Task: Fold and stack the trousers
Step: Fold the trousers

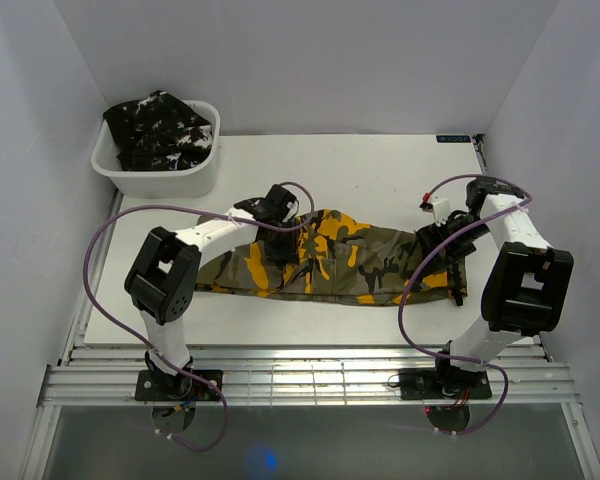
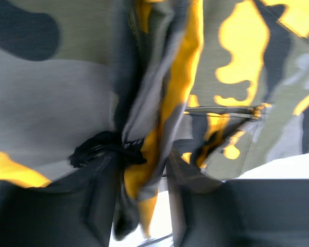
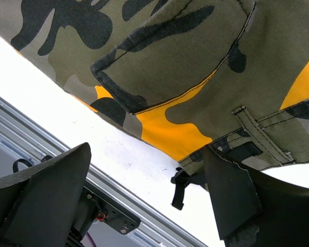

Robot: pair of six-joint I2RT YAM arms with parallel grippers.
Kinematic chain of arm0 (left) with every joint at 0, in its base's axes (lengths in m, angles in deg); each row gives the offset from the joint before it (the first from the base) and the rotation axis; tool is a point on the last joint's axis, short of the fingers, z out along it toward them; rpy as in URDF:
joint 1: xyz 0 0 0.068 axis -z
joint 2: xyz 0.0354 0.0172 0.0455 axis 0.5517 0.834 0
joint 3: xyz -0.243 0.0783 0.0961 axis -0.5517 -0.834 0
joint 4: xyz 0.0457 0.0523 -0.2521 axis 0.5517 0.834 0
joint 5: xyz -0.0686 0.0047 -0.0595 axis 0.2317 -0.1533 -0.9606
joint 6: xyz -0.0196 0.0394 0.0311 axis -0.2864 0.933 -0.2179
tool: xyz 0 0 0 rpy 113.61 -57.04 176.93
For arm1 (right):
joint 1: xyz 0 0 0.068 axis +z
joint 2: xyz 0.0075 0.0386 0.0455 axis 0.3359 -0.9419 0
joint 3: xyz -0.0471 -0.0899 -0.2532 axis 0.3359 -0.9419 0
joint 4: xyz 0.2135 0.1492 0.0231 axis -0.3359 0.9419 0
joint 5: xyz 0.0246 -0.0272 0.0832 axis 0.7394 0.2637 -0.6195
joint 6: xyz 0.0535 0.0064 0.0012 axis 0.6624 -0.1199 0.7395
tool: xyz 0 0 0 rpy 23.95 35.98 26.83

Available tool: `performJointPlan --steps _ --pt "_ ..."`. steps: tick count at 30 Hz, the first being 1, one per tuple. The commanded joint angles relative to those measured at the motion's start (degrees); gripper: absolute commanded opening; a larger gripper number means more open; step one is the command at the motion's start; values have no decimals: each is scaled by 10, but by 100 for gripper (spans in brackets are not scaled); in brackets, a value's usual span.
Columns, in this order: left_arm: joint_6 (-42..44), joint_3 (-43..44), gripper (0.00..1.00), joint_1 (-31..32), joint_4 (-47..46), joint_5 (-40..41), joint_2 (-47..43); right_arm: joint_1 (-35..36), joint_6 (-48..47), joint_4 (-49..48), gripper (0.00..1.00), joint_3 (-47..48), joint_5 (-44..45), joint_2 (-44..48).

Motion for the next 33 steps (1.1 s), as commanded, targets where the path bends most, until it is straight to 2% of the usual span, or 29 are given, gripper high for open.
performJointPlan --steps 1,3,7,12,14,16,17,18,20,21,22,23,24,25,28,29,31,33 --pt "0 25 51 11 -16 -35 -22 -3 -7 4 94 1 -7 -2" --pt "9 21 55 13 -22 -53 -41 -3 -7 5 94 6 -9 -2" --pt "31 -5 56 13 -49 -103 -86 -2 -3 5 94 17 -24 -3" --pt "68 -28 73 -1 -48 -95 -146 15 16 -1 97 41 -59 4" --pt "97 -44 74 -25 -47 -114 -181 40 24 -12 100 55 -80 9" --pt "130 -64 73 -92 -47 -173 -214 69 47 -28 95 70 -114 15" --pt "170 -69 72 -122 -42 -241 -224 80 56 -43 90 77 -130 16" --pt "192 -78 72 -194 -39 -286 -233 90 66 -54 88 84 -150 14" --pt "243 -108 73 -273 -43 -383 -256 148 111 -82 85 106 -201 10" --pt "256 -110 74 -342 -42 -437 -254 167 129 -118 85 113 -216 3" --pt "268 -102 77 -379 -22 -455 -240 204 164 -139 84 126 -236 -2" --pt "301 -96 77 -406 -7 -512 -227 223 185 -187 82 134 -245 -16" --pt "318 -93 75 -449 25 -530 -215 252 206 -211 81 143 -262 -26" --pt "325 -94 69 -463 28 -544 -204 266 246 -238 77 164 -265 -36" --pt "331 -134 63 -507 7 -550 -188 313 306 -316 70 215 -244 -99" --pt "324 -158 61 -514 -6 -548 -184 325 312 -324 63 264 -234 -139" --pt "320 -174 59 -519 -28 -528 -174 361 316 -329 56 318 -177 -183" --pt "321 -191 56 -519 -39 -527 -159 392 304 -321 53 396 -136 -247"
